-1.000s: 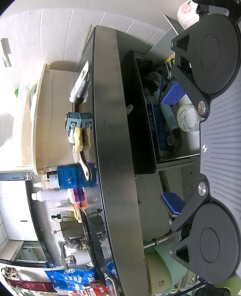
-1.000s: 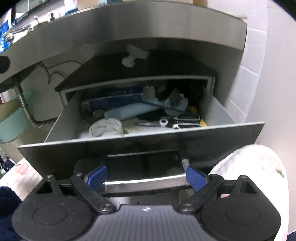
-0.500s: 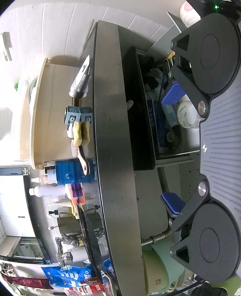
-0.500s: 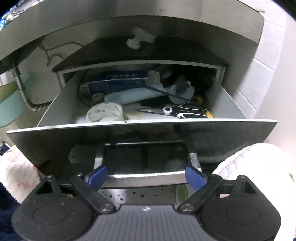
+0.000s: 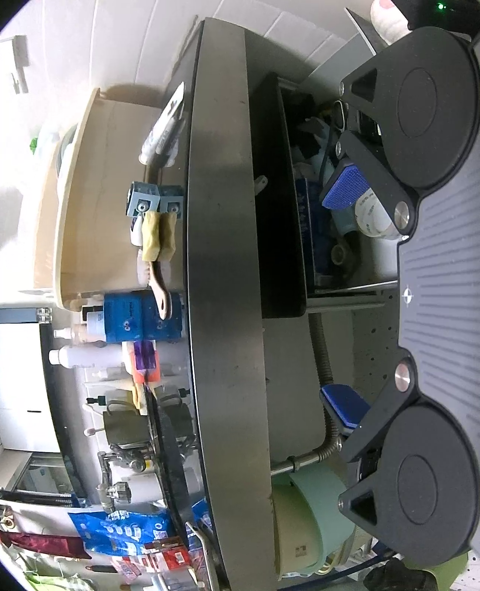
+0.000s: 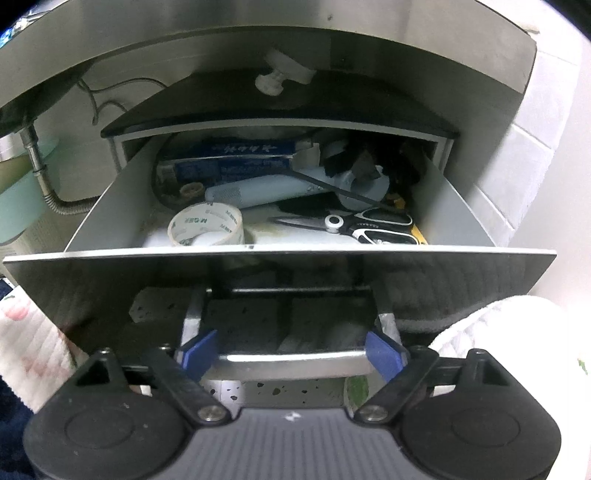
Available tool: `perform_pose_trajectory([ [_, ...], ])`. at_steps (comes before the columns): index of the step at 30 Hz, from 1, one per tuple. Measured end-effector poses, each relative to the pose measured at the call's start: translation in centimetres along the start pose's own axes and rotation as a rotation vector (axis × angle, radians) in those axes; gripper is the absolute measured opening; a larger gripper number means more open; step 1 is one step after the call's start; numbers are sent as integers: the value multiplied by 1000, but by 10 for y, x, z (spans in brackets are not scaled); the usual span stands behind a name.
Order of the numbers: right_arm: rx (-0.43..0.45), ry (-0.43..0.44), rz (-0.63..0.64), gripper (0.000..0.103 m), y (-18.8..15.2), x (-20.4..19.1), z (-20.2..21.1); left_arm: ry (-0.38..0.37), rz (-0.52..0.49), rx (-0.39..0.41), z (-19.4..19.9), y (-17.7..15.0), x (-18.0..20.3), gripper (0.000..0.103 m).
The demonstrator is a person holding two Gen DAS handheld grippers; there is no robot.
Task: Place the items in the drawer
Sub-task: 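Lower the right tool to the drawer front edge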
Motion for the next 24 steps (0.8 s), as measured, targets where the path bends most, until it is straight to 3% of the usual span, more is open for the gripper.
perform_pose_trajectory([
  [24, -48, 3, 8, 85, 8, 1, -16, -38, -53, -6, 0, -5, 12, 102],
])
Point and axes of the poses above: each gripper's, at about its wrist camera, not at the fingertips, and z roughly against the way its jaws point, x to its right, y to its top, the point moved 6 cm from there along -z, roughly the way its jaws point, and after that the axes turned 6 degrees about -x, right-handed, at the moved point
